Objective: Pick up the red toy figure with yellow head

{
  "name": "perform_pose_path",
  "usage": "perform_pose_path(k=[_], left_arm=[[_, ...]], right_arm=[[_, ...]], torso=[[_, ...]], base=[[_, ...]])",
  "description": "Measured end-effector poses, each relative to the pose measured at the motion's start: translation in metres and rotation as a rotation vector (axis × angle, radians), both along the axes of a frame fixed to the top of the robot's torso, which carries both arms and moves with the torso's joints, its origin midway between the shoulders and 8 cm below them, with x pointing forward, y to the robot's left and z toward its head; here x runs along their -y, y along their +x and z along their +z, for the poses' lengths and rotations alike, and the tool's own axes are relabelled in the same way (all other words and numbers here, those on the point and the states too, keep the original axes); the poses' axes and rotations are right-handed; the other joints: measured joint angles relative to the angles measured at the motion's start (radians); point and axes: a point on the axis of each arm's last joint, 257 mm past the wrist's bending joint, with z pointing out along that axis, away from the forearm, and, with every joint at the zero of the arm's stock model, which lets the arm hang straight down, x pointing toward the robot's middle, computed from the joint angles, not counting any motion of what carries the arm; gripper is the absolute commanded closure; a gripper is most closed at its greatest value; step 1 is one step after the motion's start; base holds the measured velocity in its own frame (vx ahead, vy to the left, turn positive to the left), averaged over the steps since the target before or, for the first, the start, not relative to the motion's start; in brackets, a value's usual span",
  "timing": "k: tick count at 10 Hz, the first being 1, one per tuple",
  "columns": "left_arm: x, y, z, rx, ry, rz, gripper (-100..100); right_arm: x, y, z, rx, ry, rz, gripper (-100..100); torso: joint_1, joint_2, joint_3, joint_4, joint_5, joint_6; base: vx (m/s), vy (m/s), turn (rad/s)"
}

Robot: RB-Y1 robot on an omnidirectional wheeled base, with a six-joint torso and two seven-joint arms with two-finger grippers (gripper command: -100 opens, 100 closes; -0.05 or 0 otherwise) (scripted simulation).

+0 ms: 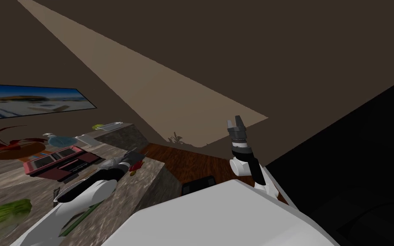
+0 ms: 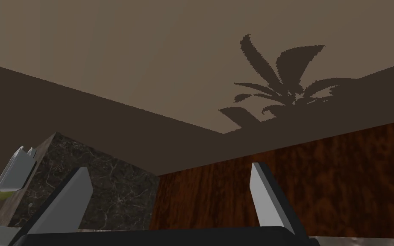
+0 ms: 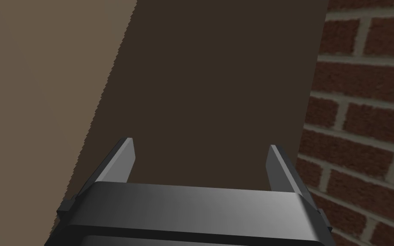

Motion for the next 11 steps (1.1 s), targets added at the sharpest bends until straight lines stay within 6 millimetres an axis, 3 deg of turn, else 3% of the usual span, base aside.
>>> perform_pose_path(k=[11], left_arm=[[-0.023,-0.028,-0.059,-0.316,-0.35,0.099,-100]], right_arm=[[0.0,0.0,0.0,0.0,0.0,0.0,0]], torso=[[-0.001,0.0,0.0,0.0,0.0,-0.001]], base=[[-0.048,0.056,-0.112]])
